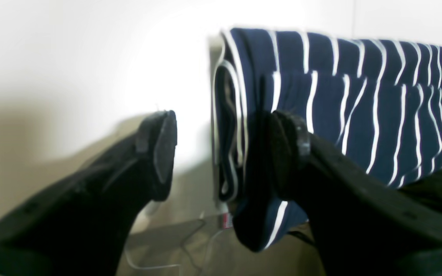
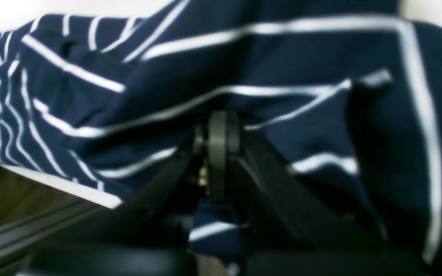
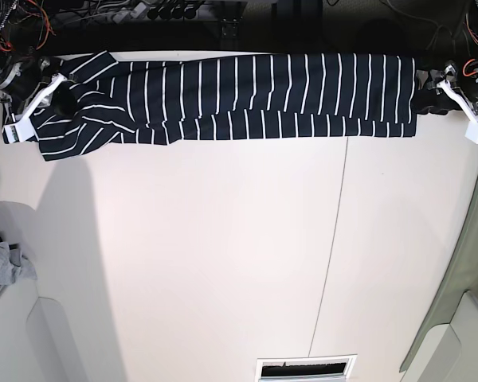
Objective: Layout the t-shirt on the table in an organized manner, then fold the t-shirt properly
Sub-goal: 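Release and regrasp the ends of the folded strip with both grippers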
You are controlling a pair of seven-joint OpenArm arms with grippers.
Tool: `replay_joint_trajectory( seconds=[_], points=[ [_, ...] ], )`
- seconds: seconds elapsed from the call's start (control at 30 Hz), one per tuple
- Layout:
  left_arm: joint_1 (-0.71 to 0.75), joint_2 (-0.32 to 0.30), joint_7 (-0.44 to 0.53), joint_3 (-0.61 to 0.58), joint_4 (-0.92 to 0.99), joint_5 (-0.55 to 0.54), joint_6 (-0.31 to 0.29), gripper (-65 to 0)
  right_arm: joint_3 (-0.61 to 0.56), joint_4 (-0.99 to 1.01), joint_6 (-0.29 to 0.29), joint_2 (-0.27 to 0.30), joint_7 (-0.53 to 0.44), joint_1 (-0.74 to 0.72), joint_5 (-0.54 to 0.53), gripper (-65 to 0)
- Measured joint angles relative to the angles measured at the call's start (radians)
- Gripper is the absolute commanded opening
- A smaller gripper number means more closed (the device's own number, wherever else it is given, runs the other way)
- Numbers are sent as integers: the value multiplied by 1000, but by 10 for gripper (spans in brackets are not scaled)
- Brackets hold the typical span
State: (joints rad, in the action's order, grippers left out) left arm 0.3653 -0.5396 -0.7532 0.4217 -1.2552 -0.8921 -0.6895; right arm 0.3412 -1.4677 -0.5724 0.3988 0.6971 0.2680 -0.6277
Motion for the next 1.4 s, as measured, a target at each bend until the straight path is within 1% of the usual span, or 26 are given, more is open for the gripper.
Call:
replay_joint_trajectory(
  seconds=[0.03, 0.2, 0.43, 0.53, 0.6, 0.63, 0.67, 0.73, 0.77, 0.9, 1.0, 1.1, 1.23, 1.3, 1.4],
  points=[
    [1, 0, 11, 0, 11, -18, 0, -254, -11, 0, 0, 0, -1, -3, 0, -650],
    [1, -4, 37, -35, 20, -31, -4, -254, -43, 0, 3, 0, 2, -31, 1, -650],
    [-9, -6, 73, -159, 19, -54, -11, -254, -43, 0, 4, 0, 2, -35, 0, -650],
    [-25, 23, 82, -185, 17, -63, -16, -255, -43, 0, 4, 0, 3, -35, 0, -650],
    [-28, 55, 91, -190, 13, -68, -16, -265, -43, 0, 4, 0, 3, -35, 0, -650],
    [-28, 71, 95, -190, 13, -72, -23, -295, -43, 0, 4, 0, 6, -35, 0, -650],
    [-27, 84, 97, -190, 13, -73, -23, -363, -43, 0, 4, 0, 6, -35, 0, -650],
    [-27, 97, 84, -193, 14, -62, -18, -576, -43, 0, 4, 0, 6, -35, 0, -650],
    [-26, 100, 79, -194, 12, -61, -19, -650, -43, 0, 4, 0, 6, -35, 0, -650],
    [-24, 96, 48, -177, -60, -22, -2, -650, -43, 0, 4, 0, 8, -35, 0, -650],
    [-12, 82, 26, -127, -150, 11, 1, -650, -43, 0, 4, 0, 7, -35, 0, -650],
    [-12, 45, 27, -86, -229, 43, 1, -650, -43, 0, 4, 0, 8, -35, -21, -650],
    [-25, -13, 31, -82, -273, 69, 7, -650, -39, -28, 3, 0, 11, -35, -55, -650],
    [-31, -26, 23, -82, -275, 71, 18, -650, -30, -58, 4, 0, 11, -39, -55, -650],
    [-58, -36, -23, -82, -277, 72, 40, -650, -25, -100, 4, 3, 14, -48, -55, -650]
  ],
)
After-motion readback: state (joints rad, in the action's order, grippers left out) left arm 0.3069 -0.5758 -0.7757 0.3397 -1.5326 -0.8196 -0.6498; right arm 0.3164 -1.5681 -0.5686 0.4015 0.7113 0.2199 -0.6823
